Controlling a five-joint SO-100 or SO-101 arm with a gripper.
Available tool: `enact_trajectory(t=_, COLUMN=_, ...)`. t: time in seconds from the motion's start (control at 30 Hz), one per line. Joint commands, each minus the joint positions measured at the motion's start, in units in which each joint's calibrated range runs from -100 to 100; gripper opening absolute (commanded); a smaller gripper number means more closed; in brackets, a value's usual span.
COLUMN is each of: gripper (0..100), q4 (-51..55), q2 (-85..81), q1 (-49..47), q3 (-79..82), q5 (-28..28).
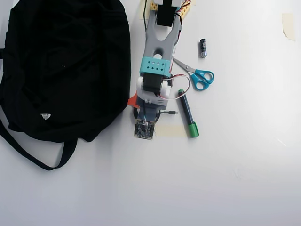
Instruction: Put the cable into the black bag
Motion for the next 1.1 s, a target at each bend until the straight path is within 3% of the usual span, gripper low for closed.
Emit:
enact_trajectory(t=0.0, gripper=36, q4=0.04, q2=-0.97, q1=-0.11, q3=-2.00, q5=0.16)
enact_trajectory(t=1.07, gripper=36, q4=0.38, q2=1.77, q1=-0.33, q3=-4.34, q5=0.42)
